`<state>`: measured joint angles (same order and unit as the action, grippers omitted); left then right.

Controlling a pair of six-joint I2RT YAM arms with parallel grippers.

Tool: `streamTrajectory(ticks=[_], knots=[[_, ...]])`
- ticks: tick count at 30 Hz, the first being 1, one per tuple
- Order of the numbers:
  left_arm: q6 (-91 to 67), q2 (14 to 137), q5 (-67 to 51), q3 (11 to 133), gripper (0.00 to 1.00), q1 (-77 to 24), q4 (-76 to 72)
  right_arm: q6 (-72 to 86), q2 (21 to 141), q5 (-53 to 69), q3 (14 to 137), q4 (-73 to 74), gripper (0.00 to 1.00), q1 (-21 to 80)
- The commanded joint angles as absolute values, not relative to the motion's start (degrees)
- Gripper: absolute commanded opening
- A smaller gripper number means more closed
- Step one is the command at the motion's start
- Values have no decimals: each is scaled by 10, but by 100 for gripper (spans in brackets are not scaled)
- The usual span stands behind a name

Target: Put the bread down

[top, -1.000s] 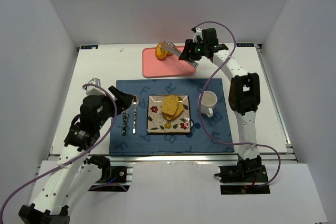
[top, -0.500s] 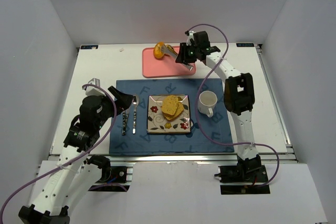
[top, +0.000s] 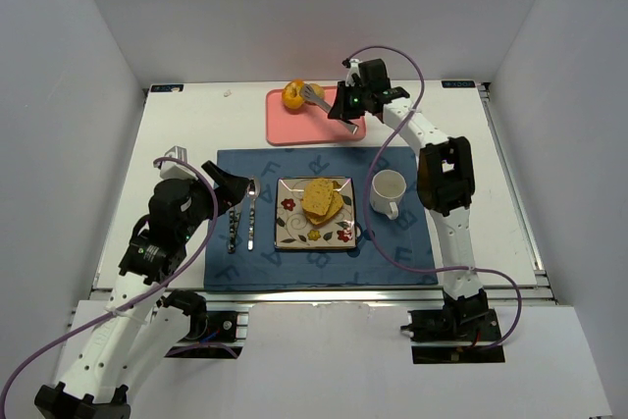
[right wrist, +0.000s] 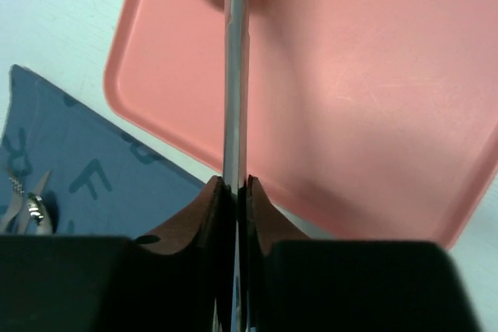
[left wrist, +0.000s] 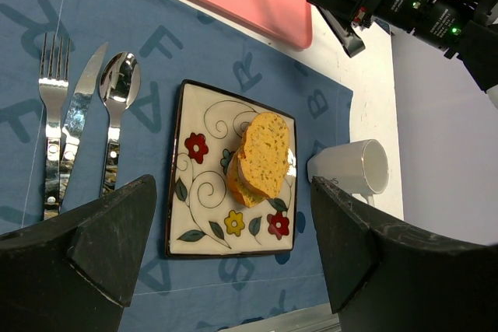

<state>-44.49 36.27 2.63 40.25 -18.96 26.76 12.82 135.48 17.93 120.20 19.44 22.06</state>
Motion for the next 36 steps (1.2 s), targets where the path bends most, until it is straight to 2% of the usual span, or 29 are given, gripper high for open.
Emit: streamTrajectory(ticks=[1, 4, 10, 15, 21, 27, 36], knots=[[-445, 355, 37, 424, 89, -188, 269, 131, 1319, 227, 1204, 165, 11, 210], [-446, 349, 39, 420, 89, -188, 267, 120, 1276, 275, 1186, 166, 8, 193], [-448, 334, 43, 410, 89, -188, 261, -31, 1106, 326, 1010, 172, 7, 180], [-446, 331, 38, 404, 89, -188, 252, -195, 936, 380, 835, 257, 7, 181], [-441, 335, 21, 391, 89, -188, 231, -339, 802, 390, 724, 387, 7, 203], [-442, 334, 9, 380, 89, -188, 214, -408, 720, 324, 636, 393, 7, 273], [-442, 303, 13, 380, 89, -188, 244, -417, 715, 253, 609, 381, 10, 350]])
